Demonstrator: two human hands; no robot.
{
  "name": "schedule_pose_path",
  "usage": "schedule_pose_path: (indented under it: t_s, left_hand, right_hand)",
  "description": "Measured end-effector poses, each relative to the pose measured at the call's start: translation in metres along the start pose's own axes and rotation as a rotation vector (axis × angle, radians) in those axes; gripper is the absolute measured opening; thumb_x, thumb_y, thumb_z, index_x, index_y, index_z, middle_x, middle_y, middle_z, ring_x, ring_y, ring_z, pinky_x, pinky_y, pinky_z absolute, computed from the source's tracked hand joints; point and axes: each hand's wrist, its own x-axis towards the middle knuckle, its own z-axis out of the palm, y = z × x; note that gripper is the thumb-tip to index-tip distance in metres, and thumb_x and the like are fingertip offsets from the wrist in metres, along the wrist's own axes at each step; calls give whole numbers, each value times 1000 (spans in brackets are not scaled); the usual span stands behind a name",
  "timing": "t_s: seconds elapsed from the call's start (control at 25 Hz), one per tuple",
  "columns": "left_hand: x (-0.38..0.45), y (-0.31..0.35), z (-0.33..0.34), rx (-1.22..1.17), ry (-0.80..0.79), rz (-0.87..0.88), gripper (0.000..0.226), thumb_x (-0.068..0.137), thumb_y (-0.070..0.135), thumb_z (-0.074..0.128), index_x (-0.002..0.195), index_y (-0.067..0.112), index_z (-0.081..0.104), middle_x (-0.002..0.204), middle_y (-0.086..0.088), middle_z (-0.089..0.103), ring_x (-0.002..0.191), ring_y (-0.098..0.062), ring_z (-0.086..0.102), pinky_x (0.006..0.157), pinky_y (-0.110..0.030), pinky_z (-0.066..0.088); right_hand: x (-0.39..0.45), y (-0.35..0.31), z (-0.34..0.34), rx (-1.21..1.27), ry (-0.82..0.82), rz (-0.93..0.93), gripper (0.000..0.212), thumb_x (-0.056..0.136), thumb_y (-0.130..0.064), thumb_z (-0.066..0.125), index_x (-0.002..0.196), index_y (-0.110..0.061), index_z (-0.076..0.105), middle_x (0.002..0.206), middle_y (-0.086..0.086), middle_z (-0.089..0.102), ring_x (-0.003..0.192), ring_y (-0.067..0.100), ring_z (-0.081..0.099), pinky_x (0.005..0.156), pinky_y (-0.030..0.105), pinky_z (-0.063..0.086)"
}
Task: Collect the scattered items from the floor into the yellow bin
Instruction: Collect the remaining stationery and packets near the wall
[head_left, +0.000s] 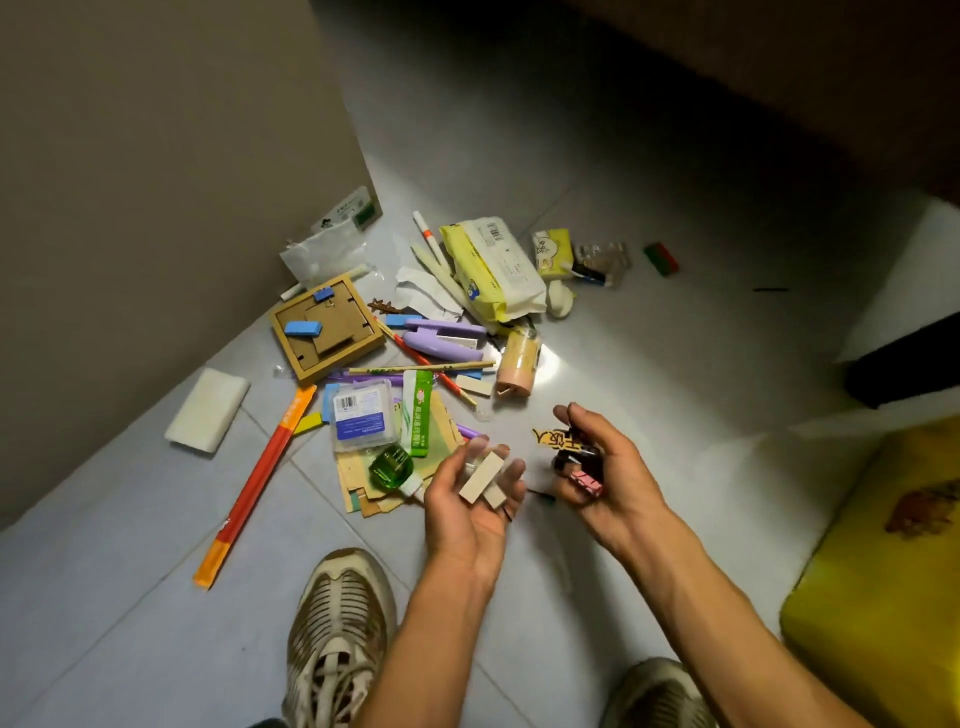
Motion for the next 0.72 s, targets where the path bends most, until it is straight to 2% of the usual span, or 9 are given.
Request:
schedule_pose_path:
  t_s: [0.2, 0.32, 0.4, 0.44, 0.48, 0.52, 0.56, 0.64, 0.72]
  left_hand:
    - [-91, -59, 74, 194, -293, -139, 22, 90, 26, 56, 94, 10, 71, 93, -14, 74, 82, -27, 72, 76, -36, 53]
    - [-154, -125, 125, 340, -462, -252, 21, 93, 26, 52, 96, 10, 66, 85, -13, 69, 74, -23, 67, 65, -31, 49]
    - [-193, -166, 155, 426, -511, -341, 30, 98, 31, 47, 98, 7, 64, 81, -13, 68, 66, -23, 65, 56, -28, 50]
    - [-208, -182, 167, 476, -539, -392, 37, 99, 38, 45, 103, 6, 64, 86, -14, 70, 71, -24, 67, 60, -30, 53]
    - [-221, -195, 176, 528, -562, -431, 46, 98, 46, 44, 113, 6, 62, 99, -16, 70, 86, -27, 68, 70, -35, 54]
    - [-229, -203, 179, 571, -573, -453, 56, 97, 53, 42, 125, 7, 58, 117, -17, 65, 105, -31, 63, 82, -39, 51]
    - [-233, -208, 180, 606, -578, -450, 63, 97, 56, 39, 137, 8, 49, 133, -18, 57, 123, -32, 53, 92, -41, 46]
    - [-232, -207, 173, 634, -573, -402, 70, 98, 57, 37, 149, 9, 32, 152, -16, 38, 142, -34, 31, 109, -44, 33]
    - [-222, -196, 158, 627, -526, -324, 65, 100, 51, 38, 149, 9, 34, 152, -16, 39, 142, -32, 33, 114, -44, 30]
  right_hand:
    - [-129, -49, -43, 323, 38, -163, 27, 73, -27, 75, 92, -8, 66, 84, 21, 67, 59, 21, 64, 34, 21, 41]
    - [-198, -80, -97, 442, 138, -388, 22, 79, -32, 70, 82, -12, 60, 82, 18, 67, 52, 15, 58, 31, 17, 30]
    - [-232, -103, -132, 512, 283, -455, 28, 92, -38, 59, 90, -11, 64, 93, 18, 67, 53, 14, 61, 35, 19, 40]
    - [-246, -115, -150, 540, 348, -478, 34, 98, -40, 52, 106, -10, 65, 109, 20, 66, 65, 17, 66, 47, 25, 52]
    - [-259, -124, -168, 548, 393, -491, 41, 101, -39, 44, 126, -9, 58, 129, 20, 58, 90, 22, 67, 71, 34, 58]
    - [-270, -131, -184, 530, 412, -483, 48, 104, -36, 37, 142, -9, 45, 146, 18, 45, 119, 28, 57, 97, 42, 50]
    - [-278, -135, -196, 505, 406, -470, 52, 105, -33, 33, 150, -8, 32, 156, 16, 32, 139, 33, 38, 113, 46, 34]
    - [-280, -135, -210, 477, 369, -453, 54, 105, -28, 31, 153, -7, 21, 161, 15, 21, 148, 34, 17, 121, 47, 17]
    - [-268, -122, -204, 446, 316, -422, 49, 104, -24, 34, 150, -8, 32, 158, 15, 29, 146, 34, 25, 119, 46, 24]
